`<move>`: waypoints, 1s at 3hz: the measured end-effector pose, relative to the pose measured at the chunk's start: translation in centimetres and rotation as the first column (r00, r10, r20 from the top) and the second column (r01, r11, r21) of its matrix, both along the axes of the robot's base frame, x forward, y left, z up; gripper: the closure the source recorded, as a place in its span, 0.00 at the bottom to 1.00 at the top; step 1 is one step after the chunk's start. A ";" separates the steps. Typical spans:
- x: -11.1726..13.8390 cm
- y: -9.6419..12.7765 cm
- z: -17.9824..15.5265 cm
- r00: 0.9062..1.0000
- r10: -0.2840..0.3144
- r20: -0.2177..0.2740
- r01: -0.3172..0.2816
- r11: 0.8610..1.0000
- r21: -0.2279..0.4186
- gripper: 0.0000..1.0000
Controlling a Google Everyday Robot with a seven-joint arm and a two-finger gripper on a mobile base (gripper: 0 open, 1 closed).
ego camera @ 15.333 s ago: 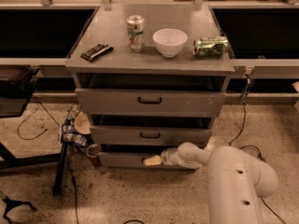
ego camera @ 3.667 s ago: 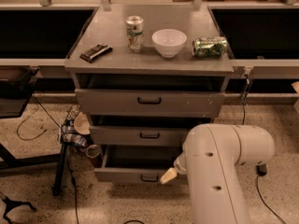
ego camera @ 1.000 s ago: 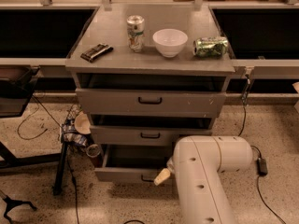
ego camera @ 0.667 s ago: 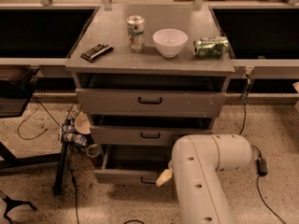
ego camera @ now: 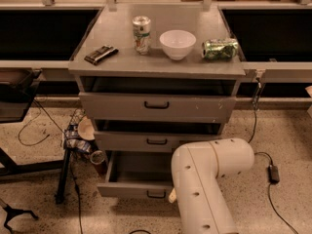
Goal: Open bottom drawer
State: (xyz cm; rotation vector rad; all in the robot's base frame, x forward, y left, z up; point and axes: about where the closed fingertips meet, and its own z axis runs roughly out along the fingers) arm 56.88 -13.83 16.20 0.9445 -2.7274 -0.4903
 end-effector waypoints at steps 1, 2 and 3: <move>-1.1 -0.7 -0.6 0.998 0.026 -0.055 -0.027 0.999 -0.026 0.00; -2.9 -1.7 -0.7 0.989 0.058 -0.136 -0.065 0.997 -0.047 0.00; -2.9 -1.7 -0.7 0.989 0.059 -0.136 -0.065 0.997 -0.047 0.00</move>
Offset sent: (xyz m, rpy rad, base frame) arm -0.0600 -0.0440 -0.0032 -0.1047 0.2998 0.1388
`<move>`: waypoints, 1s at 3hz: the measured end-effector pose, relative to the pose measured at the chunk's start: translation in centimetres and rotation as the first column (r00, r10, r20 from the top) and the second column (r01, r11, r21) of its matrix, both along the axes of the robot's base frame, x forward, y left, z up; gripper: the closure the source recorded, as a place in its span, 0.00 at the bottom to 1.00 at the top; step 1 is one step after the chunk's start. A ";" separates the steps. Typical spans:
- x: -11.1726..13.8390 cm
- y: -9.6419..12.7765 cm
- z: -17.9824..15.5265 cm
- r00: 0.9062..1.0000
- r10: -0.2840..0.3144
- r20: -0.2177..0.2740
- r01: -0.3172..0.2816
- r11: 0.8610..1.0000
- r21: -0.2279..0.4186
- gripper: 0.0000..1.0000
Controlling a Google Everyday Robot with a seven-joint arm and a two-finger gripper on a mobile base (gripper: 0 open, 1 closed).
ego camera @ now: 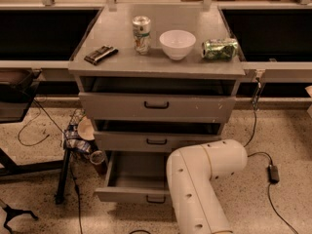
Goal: Open bottom drawer
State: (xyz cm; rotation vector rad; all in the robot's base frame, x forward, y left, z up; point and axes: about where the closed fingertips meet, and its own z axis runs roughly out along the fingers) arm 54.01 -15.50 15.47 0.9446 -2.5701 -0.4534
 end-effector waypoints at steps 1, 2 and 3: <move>-1.4 -0.7 0.1 0.998 0.019 -0.052 -0.020 1.000 -0.004 0.00; -1.4 -0.7 0.1 0.998 0.020 -0.052 -0.020 1.000 -0.004 0.00; -2.7 -1.3 0.3 0.995 0.040 -0.096 -0.037 0.999 0.034 0.00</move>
Offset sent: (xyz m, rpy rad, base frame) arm -0.0940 -0.0594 0.0119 -0.0067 0.3793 0.1205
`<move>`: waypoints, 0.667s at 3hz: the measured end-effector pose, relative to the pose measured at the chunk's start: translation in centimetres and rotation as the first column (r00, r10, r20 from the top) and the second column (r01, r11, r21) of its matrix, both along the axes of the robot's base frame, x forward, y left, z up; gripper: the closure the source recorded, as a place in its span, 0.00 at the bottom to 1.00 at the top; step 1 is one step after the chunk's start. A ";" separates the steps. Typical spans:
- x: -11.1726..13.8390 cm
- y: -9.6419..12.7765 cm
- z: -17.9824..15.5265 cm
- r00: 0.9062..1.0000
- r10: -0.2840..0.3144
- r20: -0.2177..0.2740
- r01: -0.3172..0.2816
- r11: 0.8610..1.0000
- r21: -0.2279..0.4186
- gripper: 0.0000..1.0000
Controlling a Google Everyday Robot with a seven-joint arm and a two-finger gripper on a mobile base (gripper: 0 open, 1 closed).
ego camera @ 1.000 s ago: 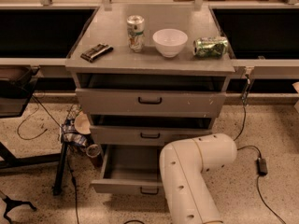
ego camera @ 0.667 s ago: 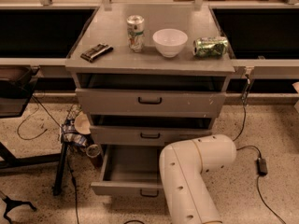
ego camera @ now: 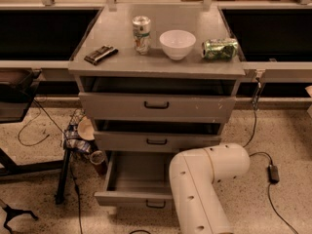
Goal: Open bottom drawer
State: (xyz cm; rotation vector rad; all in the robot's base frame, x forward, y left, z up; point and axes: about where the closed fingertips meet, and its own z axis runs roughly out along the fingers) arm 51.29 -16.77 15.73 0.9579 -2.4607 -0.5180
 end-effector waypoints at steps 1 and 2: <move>0.0 0.0 0.0 1.000 0.000 0.000 0.000 1.000 0.000 0.00; -0.3 0.8 -0.2 0.999 0.051 0.009 -0.051 0.998 0.027 0.00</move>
Offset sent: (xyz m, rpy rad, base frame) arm -0.0022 0.0199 -0.0007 0.0637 -0.0329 0.1208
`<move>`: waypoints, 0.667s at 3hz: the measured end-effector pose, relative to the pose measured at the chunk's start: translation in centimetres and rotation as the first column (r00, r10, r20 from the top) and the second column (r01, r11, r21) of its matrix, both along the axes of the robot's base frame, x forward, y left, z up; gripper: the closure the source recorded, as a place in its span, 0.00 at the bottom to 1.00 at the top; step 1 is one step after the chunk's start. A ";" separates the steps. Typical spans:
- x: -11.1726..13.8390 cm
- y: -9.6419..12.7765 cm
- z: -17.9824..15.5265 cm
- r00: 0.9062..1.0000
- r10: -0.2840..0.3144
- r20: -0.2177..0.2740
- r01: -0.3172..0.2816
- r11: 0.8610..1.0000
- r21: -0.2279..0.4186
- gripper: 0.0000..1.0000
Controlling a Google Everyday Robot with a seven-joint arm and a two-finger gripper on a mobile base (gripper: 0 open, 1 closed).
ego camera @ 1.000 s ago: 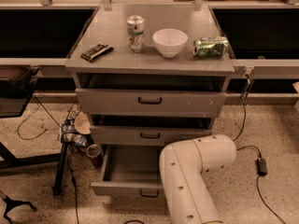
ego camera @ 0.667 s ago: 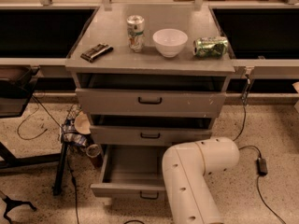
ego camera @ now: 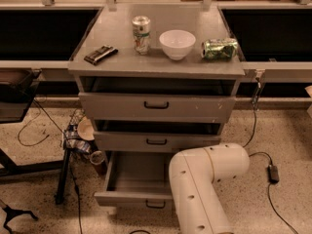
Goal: Open bottom drawer
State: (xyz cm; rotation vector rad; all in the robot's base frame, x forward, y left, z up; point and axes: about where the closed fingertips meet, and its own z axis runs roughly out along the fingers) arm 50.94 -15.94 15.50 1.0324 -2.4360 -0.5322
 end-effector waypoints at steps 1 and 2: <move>-1.0 0.8 -0.1 0.998 0.065 0.009 -0.066 0.997 0.037 0.00; -2.4 1.0 0.0 0.994 0.109 0.012 -0.109 0.992 0.058 0.00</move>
Offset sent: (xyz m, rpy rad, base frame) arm -0.0365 0.0123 0.0052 0.0833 -0.0186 0.1632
